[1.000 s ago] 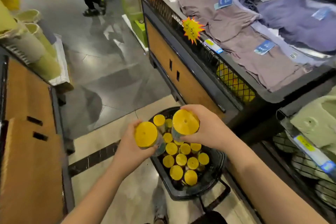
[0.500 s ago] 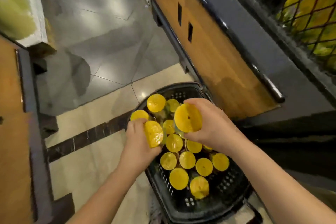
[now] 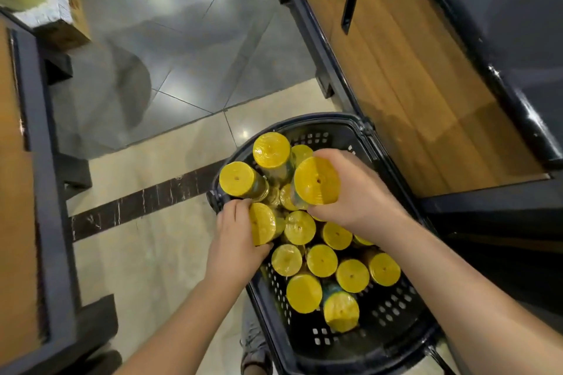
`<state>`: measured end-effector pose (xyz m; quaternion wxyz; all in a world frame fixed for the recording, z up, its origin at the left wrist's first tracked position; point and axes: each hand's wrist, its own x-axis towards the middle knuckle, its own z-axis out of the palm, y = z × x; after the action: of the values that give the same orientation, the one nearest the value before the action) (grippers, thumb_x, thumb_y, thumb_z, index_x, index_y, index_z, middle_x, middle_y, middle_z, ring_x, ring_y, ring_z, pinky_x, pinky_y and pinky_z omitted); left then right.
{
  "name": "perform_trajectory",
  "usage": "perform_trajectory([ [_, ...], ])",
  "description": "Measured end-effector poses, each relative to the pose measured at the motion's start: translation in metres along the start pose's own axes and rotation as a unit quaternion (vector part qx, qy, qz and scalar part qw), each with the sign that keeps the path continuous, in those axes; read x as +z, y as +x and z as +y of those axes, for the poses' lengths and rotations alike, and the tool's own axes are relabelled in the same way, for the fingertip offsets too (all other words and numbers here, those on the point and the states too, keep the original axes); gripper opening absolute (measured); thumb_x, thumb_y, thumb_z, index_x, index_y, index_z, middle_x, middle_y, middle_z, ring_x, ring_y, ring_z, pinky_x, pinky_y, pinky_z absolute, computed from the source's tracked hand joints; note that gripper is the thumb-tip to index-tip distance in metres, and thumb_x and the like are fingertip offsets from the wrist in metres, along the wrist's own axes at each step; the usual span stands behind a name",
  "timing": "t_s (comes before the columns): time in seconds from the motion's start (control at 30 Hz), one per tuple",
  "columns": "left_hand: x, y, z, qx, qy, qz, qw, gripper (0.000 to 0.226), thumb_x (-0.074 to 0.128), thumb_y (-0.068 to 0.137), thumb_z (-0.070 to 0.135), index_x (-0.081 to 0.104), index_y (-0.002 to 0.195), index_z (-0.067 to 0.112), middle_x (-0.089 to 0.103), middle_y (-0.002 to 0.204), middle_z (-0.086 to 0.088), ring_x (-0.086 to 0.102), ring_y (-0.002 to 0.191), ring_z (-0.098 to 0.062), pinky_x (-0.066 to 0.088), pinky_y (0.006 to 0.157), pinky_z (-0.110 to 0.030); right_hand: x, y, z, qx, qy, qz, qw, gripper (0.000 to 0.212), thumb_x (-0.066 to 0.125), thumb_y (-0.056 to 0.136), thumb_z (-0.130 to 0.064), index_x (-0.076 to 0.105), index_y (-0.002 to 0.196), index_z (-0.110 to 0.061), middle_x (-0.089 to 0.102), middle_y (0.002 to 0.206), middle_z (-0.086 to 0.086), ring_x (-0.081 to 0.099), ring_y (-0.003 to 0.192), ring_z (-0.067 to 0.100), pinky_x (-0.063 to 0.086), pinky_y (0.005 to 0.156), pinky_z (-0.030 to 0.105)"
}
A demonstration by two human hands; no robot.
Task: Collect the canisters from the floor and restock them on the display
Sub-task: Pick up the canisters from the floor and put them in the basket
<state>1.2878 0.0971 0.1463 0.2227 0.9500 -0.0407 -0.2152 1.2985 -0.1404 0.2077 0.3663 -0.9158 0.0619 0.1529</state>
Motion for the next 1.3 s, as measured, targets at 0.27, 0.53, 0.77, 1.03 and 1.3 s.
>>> perform_trajectory([
  [0.27,0.010,-0.007,-0.008,0.022,-0.015,-0.003,1.000,0.100,0.090,0.070,0.036,0.033,0.150,0.019,0.035,0.143,0.003,0.032,0.138,-0.018,0.040,0.105,-0.032,0.039,0.027,-0.002,0.030,-0.006,-0.039,0.999,0.087,0.087,0.075,-0.025,0.036,0.145,-0.039,0.033,0.145,-0.008,0.049,0.124,0.018,0.045,0.086,0.026],
  [0.53,0.016,0.000,-0.010,0.008,-0.049,0.047,0.998,0.095,0.087,0.073,0.026,0.034,0.151,0.019,0.038,0.145,0.001,0.033,0.139,-0.019,0.038,0.106,-0.033,0.075,0.030,0.013,0.044,-0.014,-0.041,0.998,0.090,0.086,0.077,-0.023,0.034,0.150,-0.034,0.030,0.150,-0.007,0.045,0.133,0.020,0.049,0.101,0.038],
  [0.77,0.016,-0.004,-0.006,-0.011,-0.053,0.019,0.998,0.098,0.087,0.074,0.027,0.028,0.152,0.021,0.034,0.149,0.003,0.029,0.141,-0.016,0.035,0.104,-0.028,0.073,0.036,0.015,0.062,0.016,-0.054,0.996,0.093,0.085,0.081,-0.025,0.028,0.154,-0.036,0.026,0.154,-0.007,0.045,0.134,0.020,0.048,0.103,0.041],
  [1.03,0.001,-0.009,0.001,-0.027,-0.050,-0.041,0.998,0.119,0.089,0.073,0.036,0.009,0.160,0.019,0.023,0.157,-0.002,0.021,0.148,-0.020,0.033,0.115,-0.038,0.053,0.025,0.006,0.072,-0.033,-0.095,0.992,0.109,0.084,0.080,-0.038,0.010,0.160,-0.033,0.022,0.161,-0.002,0.037,0.143,0.024,0.046,0.106,0.044],
  [1.3,-0.095,-0.021,0.048,0.098,0.079,-0.004,0.992,0.088,0.080,0.080,0.040,0.033,0.151,0.019,0.035,0.150,-0.005,0.031,0.140,-0.027,0.037,0.111,-0.041,-0.037,-0.010,-0.050,-0.003,-0.183,-0.015,0.983,0.079,0.073,0.086,-0.043,0.035,0.152,-0.023,0.041,0.147,0.002,0.038,0.138,0.027,0.035,0.115,0.043],
])
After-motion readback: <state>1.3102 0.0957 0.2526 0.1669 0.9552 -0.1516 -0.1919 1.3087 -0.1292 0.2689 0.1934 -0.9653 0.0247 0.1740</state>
